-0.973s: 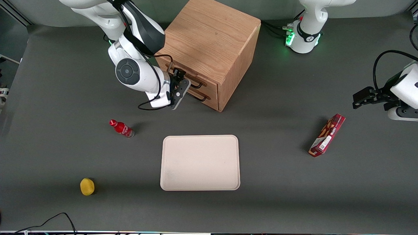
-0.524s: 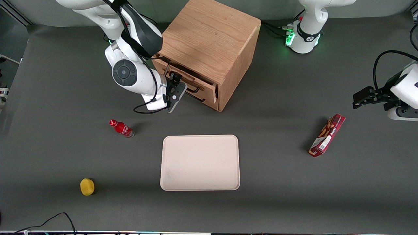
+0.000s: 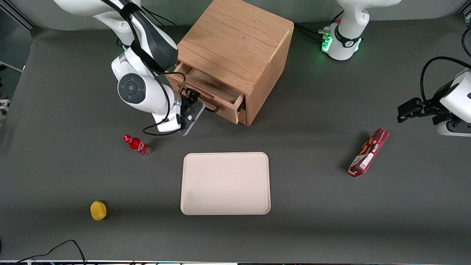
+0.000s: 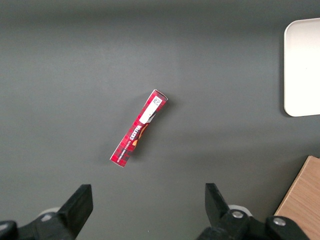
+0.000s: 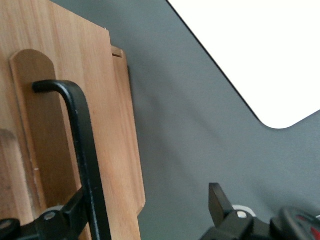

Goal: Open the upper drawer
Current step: 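Pull the upper drawer outward by its handle with the right gripper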

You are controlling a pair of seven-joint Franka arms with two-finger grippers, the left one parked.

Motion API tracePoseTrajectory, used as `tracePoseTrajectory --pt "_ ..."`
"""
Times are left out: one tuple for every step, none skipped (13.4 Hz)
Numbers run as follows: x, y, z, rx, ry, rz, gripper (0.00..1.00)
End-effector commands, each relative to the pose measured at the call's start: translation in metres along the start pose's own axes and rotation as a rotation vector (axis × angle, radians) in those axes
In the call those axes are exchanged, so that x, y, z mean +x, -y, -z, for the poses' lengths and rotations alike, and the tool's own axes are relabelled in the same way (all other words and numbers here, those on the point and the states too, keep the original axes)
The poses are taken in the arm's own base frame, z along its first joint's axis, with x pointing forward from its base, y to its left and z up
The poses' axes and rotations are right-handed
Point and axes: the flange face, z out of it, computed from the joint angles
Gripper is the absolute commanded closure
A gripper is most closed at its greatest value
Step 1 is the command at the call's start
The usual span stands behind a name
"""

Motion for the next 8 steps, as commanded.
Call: tracePoseTrajectory --pt "0.009 -0.014 0.001 -0.006 -0.004 0.023 0.00" --pt "0.008 -0.023 0.005 -0.017 -0.008 0.014 0.00" --pt "0.009 -0.025 0.004 -0.016 -0.006 0.014 0.00" --pt "0.009 -0.026 0.007 -0.018 -0.008 0.013 0.00" --pt "0.009 -0.029 0.009 -0.020 -0.013 0.008 0.00" --pt "0.007 -0.034 0.011 -0.024 -0.015 0.031 0.00" --pt "0.006 -0.038 0.012 -0.024 -0.016 0.049 0.00" --pt "0.003 -0.046 0.015 -0.030 -0.020 0.038 0.00"
